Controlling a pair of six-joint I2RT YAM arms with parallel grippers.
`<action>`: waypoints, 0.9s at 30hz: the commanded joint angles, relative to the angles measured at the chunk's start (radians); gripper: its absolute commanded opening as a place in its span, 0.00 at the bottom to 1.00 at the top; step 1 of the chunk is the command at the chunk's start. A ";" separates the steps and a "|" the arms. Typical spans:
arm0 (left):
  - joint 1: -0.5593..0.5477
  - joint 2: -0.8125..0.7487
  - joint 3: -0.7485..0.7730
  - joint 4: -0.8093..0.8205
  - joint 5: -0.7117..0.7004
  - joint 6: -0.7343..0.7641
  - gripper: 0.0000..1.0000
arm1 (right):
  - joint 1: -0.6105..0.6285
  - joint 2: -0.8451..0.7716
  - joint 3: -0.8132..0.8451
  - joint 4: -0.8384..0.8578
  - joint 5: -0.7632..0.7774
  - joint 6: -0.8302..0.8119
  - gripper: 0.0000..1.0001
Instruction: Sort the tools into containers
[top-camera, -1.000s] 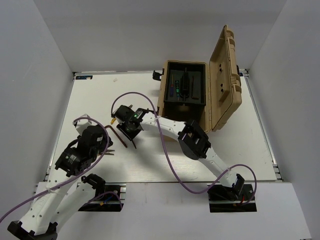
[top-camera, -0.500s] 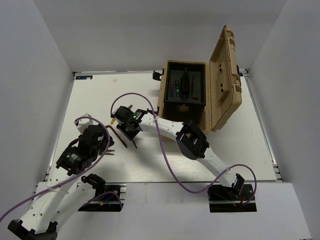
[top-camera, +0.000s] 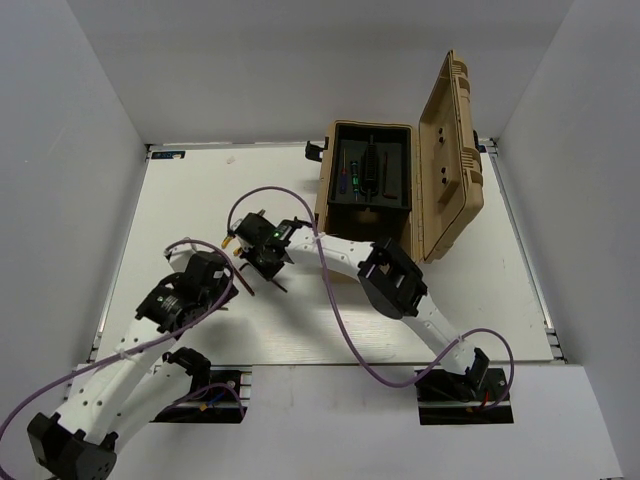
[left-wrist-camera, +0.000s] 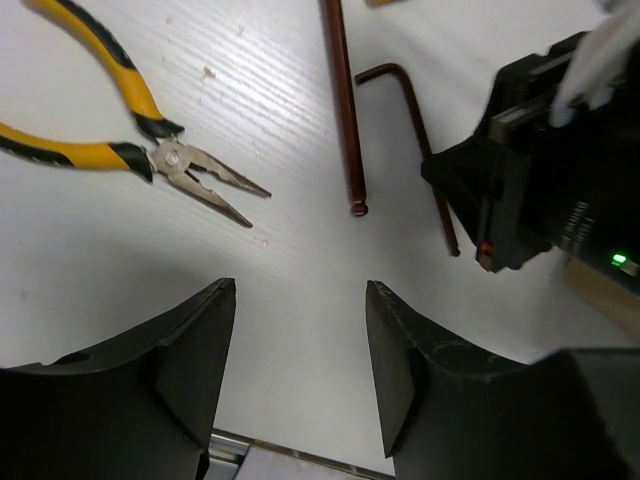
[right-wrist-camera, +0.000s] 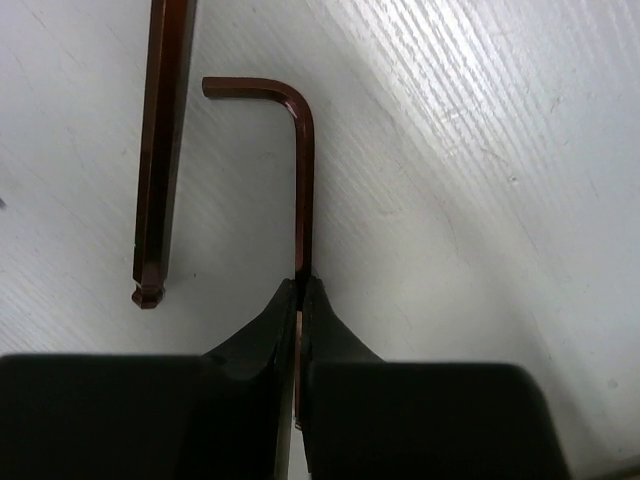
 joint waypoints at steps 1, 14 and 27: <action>0.004 0.022 -0.028 0.062 0.038 -0.094 0.65 | -0.012 -0.001 -0.050 -0.160 -0.026 -0.003 0.00; 0.004 0.058 -0.062 0.112 0.056 -0.114 0.65 | -0.075 -0.161 0.116 -0.194 -0.114 -0.014 0.00; 0.004 0.077 -0.089 0.141 0.047 -0.134 0.65 | -0.124 -0.290 0.179 -0.185 -0.453 0.072 0.00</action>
